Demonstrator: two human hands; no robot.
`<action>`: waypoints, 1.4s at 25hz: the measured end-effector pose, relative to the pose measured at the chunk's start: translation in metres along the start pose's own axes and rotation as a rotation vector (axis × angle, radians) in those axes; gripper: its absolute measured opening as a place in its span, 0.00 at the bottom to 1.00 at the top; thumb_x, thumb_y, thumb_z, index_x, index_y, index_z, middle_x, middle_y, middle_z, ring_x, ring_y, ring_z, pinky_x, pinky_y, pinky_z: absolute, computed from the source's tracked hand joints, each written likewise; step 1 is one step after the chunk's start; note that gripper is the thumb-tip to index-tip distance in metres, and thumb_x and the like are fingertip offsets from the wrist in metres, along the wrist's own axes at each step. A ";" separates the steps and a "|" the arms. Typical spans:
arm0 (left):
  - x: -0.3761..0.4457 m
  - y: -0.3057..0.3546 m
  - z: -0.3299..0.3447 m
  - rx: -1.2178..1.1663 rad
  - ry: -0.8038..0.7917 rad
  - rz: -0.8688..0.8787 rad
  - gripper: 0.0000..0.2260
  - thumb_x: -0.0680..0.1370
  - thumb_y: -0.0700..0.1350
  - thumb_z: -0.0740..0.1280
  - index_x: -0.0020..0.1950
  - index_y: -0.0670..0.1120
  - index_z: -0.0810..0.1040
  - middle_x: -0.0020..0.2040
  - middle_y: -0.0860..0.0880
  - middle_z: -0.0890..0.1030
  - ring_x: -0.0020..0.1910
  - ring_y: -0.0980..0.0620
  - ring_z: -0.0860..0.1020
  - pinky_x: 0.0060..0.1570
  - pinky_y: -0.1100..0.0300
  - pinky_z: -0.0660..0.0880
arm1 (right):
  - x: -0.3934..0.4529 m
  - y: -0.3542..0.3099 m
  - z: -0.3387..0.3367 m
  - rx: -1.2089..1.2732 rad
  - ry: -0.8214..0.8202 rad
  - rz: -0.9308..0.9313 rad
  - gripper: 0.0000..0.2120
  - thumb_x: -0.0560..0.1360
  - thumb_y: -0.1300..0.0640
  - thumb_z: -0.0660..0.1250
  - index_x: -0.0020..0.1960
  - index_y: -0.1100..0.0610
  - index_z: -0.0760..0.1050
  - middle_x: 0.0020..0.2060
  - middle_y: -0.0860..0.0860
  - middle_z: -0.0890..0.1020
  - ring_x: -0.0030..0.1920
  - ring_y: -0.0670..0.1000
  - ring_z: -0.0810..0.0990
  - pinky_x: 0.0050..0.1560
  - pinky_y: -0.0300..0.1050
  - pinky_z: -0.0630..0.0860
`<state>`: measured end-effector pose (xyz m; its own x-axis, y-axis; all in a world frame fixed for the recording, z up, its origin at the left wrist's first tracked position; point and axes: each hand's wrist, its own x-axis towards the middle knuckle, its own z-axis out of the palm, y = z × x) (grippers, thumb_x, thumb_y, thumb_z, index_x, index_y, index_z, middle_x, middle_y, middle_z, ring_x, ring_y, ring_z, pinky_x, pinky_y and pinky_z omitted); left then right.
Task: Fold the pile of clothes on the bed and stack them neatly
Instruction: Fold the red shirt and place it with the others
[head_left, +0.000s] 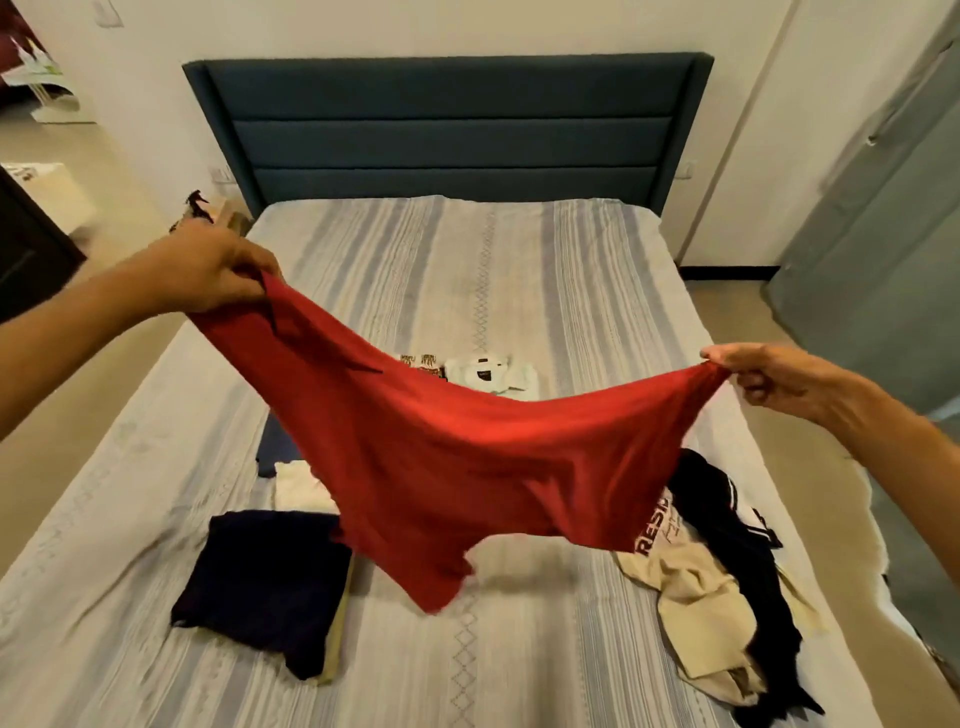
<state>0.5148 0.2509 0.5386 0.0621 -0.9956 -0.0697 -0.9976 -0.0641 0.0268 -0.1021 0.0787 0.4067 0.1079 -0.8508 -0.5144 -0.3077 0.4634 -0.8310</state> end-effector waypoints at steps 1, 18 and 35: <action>0.017 0.000 0.003 -0.042 0.087 -0.016 0.05 0.81 0.48 0.70 0.54 0.59 0.83 0.55 0.41 0.84 0.48 0.42 0.77 0.54 0.42 0.78 | 0.018 -0.006 0.003 0.038 0.043 -0.046 0.18 0.68 0.57 0.77 0.57 0.57 0.84 0.30 0.43 0.77 0.27 0.42 0.63 0.24 0.34 0.61; 0.013 0.209 -0.132 -0.222 0.213 0.601 0.14 0.77 0.61 0.74 0.52 0.51 0.88 0.44 0.56 0.87 0.46 0.56 0.84 0.41 0.67 0.80 | -0.143 -0.143 0.248 -0.292 -0.365 -0.726 0.23 0.74 0.57 0.79 0.63 0.44 0.72 0.53 0.41 0.81 0.47 0.32 0.82 0.51 0.32 0.81; -0.207 0.255 0.075 -1.311 0.212 0.071 0.40 0.67 0.73 0.74 0.71 0.66 0.59 0.66 0.67 0.74 0.64 0.69 0.75 0.62 0.68 0.74 | -0.261 -0.162 0.243 -0.085 -0.276 -0.384 0.08 0.83 0.55 0.67 0.48 0.57 0.81 0.34 0.50 0.87 0.36 0.49 0.86 0.36 0.43 0.84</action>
<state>0.2452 0.4458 0.4846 0.1347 -0.9830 0.1246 -0.2385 0.0899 0.9670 0.1491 0.2856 0.6239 0.4725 -0.8534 -0.2199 -0.2712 0.0966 -0.9577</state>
